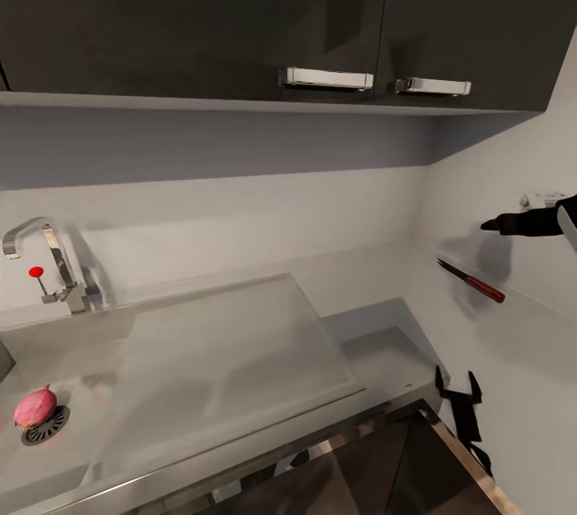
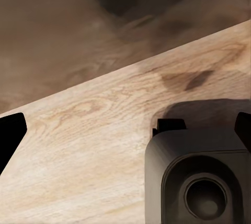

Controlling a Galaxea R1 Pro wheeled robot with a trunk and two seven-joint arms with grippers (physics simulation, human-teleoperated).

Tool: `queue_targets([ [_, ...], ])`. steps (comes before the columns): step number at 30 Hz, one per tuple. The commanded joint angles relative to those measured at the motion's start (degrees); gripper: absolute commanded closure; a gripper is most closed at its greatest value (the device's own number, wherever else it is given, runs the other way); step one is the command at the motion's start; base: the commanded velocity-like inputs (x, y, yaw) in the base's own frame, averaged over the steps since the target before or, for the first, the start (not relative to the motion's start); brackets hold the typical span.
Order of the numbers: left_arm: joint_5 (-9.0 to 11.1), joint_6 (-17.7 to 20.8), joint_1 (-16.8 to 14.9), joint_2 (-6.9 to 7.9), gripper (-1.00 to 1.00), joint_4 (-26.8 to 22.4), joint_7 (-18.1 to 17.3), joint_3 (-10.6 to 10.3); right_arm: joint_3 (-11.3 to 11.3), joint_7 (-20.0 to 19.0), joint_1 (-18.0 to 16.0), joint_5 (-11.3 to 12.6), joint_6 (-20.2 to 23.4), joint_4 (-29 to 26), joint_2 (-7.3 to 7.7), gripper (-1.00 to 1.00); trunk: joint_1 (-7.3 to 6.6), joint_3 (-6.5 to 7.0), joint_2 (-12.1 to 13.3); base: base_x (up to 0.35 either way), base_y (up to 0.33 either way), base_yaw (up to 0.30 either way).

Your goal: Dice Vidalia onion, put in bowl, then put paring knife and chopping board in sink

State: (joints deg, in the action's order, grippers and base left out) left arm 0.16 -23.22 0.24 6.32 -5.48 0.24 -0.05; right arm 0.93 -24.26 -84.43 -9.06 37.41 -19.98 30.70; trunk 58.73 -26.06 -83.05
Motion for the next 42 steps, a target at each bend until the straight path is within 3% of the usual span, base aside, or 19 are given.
queue_targets([
  [1, 0.0, -0.1, 0.0, 0.00, -1.00, -0.1, 0.0, 0.0, 0.1, -0.5, 0.0, -0.6, 0.2, -0.2, 0.07, -1.00, 0.00, -0.05, 0.0, 0.000, 0.000, 0.000],
  [42, 0.0, -0.1, 0.0, 0.01, -1.00, -0.1, 0.0, 0.0, 0.2, -1.8, 0.0, -0.7, -0.1, -0.7, 0.23, -1.00, 0.00, -1.13, 0.0, 0.000, 0.000, -0.007],
])
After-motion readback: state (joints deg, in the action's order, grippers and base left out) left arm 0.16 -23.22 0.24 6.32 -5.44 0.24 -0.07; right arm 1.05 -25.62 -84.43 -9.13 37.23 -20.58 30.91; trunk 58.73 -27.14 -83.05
